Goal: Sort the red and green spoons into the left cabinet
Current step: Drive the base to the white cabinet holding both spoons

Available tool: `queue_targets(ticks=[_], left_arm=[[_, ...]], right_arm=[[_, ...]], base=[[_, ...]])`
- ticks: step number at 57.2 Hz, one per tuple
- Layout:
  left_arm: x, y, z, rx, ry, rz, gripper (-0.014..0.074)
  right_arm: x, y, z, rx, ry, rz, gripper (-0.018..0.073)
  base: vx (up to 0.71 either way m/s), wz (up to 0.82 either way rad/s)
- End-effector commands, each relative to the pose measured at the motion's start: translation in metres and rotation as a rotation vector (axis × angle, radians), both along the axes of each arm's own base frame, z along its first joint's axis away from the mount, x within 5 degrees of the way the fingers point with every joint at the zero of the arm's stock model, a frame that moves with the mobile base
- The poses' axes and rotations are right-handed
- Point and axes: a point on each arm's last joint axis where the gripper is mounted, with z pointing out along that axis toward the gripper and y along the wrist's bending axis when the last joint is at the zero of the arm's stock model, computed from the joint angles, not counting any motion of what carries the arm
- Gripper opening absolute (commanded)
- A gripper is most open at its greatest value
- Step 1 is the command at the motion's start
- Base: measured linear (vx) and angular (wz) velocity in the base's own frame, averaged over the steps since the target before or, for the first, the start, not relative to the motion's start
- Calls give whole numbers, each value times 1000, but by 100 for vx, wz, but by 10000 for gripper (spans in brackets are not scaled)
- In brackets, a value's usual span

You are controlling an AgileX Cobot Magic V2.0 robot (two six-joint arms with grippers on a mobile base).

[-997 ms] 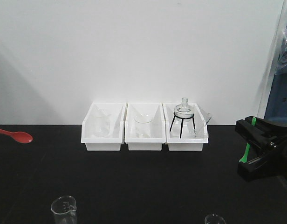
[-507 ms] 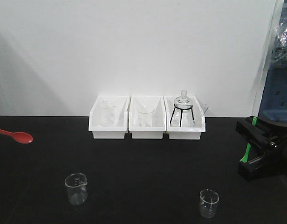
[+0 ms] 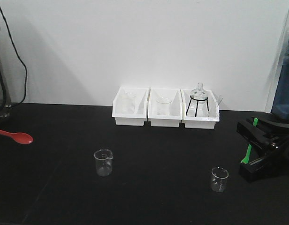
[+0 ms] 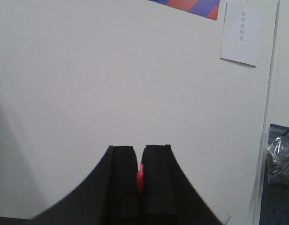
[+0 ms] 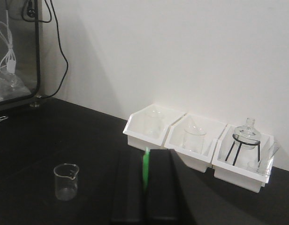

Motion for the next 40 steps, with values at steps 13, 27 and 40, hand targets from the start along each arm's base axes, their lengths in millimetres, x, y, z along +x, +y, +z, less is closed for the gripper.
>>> queue_targets(ticks=[13, 27, 40], left_arm=[[-6, 0, 16, -26, -104, -8, 0], [-6, 0, 16, -26, -104, -8, 0], [-6, 0, 16, -26, -104, -8, 0]], right_arm=[[-5, 2, 17, 35, -82, 33, -1], [-5, 2, 17, 35, -82, 33, -1], [-5, 2, 17, 35, -82, 33, -1]], base=[[-23, 13], [-18, 13], [-11, 16]])
